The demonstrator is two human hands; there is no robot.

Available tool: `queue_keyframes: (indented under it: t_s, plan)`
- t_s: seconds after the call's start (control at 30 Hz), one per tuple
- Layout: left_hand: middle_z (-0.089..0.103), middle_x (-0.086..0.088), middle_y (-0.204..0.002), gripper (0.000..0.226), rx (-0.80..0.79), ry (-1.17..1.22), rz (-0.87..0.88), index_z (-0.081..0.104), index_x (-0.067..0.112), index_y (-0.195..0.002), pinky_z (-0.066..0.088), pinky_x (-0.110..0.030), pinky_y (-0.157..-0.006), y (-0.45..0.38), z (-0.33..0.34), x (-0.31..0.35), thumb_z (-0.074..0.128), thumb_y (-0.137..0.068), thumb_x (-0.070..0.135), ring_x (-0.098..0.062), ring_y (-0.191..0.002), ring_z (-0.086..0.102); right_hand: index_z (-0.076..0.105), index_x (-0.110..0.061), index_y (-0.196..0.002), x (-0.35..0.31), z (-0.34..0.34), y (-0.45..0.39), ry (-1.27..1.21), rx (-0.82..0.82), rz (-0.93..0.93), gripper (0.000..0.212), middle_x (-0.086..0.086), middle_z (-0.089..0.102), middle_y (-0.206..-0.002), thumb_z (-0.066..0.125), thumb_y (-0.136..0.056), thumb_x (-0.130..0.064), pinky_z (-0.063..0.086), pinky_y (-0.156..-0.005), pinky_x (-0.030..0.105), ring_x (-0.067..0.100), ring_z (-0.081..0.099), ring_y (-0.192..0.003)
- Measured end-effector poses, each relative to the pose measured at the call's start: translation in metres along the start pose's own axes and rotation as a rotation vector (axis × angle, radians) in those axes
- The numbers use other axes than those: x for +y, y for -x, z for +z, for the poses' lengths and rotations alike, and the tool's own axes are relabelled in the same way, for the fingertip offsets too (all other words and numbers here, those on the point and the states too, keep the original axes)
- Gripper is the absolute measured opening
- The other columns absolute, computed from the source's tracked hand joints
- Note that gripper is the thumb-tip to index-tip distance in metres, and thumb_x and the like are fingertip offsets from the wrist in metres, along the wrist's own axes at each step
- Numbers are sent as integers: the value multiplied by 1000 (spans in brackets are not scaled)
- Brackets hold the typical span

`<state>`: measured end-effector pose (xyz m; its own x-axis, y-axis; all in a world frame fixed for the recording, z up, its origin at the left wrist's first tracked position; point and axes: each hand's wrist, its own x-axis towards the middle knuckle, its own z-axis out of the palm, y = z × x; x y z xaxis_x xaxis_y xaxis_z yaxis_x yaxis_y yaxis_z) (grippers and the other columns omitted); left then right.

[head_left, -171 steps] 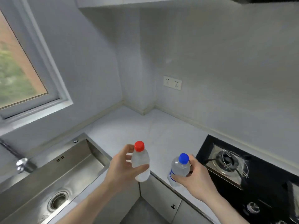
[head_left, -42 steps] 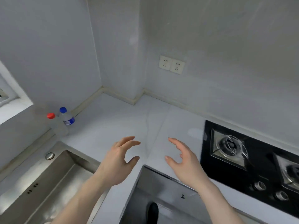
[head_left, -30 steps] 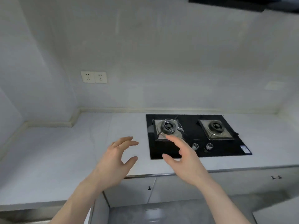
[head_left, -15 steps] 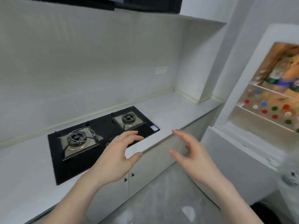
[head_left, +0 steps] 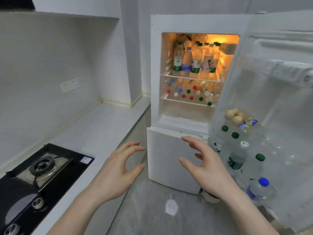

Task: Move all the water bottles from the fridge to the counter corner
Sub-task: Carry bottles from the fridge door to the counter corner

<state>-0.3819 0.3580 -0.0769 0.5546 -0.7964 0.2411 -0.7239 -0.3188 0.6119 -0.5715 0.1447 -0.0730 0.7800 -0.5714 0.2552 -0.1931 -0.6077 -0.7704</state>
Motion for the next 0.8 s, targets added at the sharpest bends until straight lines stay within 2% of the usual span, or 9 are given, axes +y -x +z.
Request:
queue_keyframes:
  t_s: [0.13, 0.27, 0.33, 0.43, 0.53, 0.6, 0.7, 0.8]
  plan:
    - [40, 36, -146, 41, -89, 69, 118, 57, 51, -129, 40, -28, -108, -61, 24, 6, 71, -92, 39, 6, -133, 44, 54, -47, -139, 20, -21, -4, 20, 156, 104, 53, -37, 51, -136, 74, -92, -30, 41, -99, 15, -13, 46, -129]
    - [38, 38, -146, 41, -187, 109, 239, 57, 50, -129, 45, -24, -90, -111, 42, 9, 70, -92, 40, 4, -132, 46, 59, -43, -135, 29, -30, -8, 14, 319, 193, 52, -30, 58, -131, 77, -91, -24, 44, -100, 18, -6, 53, -127]
    - [36, 41, -146, 40, -230, 113, 278, 56, 52, -128, 43, -17, -92, -132, 49, 8, 69, -92, 41, 7, -130, 45, 59, -45, -132, 32, -33, -7, 23, 375, 234, 51, -33, 58, -130, 77, -91, -21, 43, -98, 14, -9, 53, -126]
    - [36, 42, -145, 39, -303, 136, 342, 55, 54, -127, 37, -3, -86, -157, 62, 10, 69, -92, 41, 7, -124, 47, 60, -48, -128, 34, -36, -1, 47, 478, 274, 50, -35, 58, -127, 77, -90, -18, 44, -97, 13, -9, 54, -124]
    - [37, 41, -144, 39, -364, 154, 417, 56, 52, -127, 27, 4, -94, -176, 78, 22, 69, -92, 40, 14, -133, 37, 62, -45, -127, 40, -43, 6, 62, 558, 329, 49, -31, 60, -125, 77, -90, -17, 47, -98, 18, -6, 56, -124]
    - [37, 42, -143, 39, -400, 172, 464, 55, 52, -127, 25, 2, -98, -189, 88, 36, 69, -92, 41, 17, -133, 34, 63, -44, -128, 39, -55, 10, 79, 602, 344, 48, -30, 60, -126, 77, -90, -18, 47, -98, 19, -4, 56, -125]
    - [40, 38, -144, 40, -406, 189, 546, 57, 51, -127, 28, -11, -108, -210, 99, 59, 71, -91, 39, 13, -135, 38, 64, -43, -126, 42, -78, 8, 94, 690, 340, 45, -28, 62, -124, 77, -90, -19, 48, -96, 13, -3, 57, -123]
    - [44, 37, -141, 39, -381, 204, 593, 59, 49, -125, 27, -7, -106, -232, 111, 83, 72, -90, 39, 12, -133, 41, 64, -43, -126, 50, -100, 5, 100, 735, 332, 44, -30, 62, -123, 77, -91, -20, 45, -94, 6, -6, 57, -122]
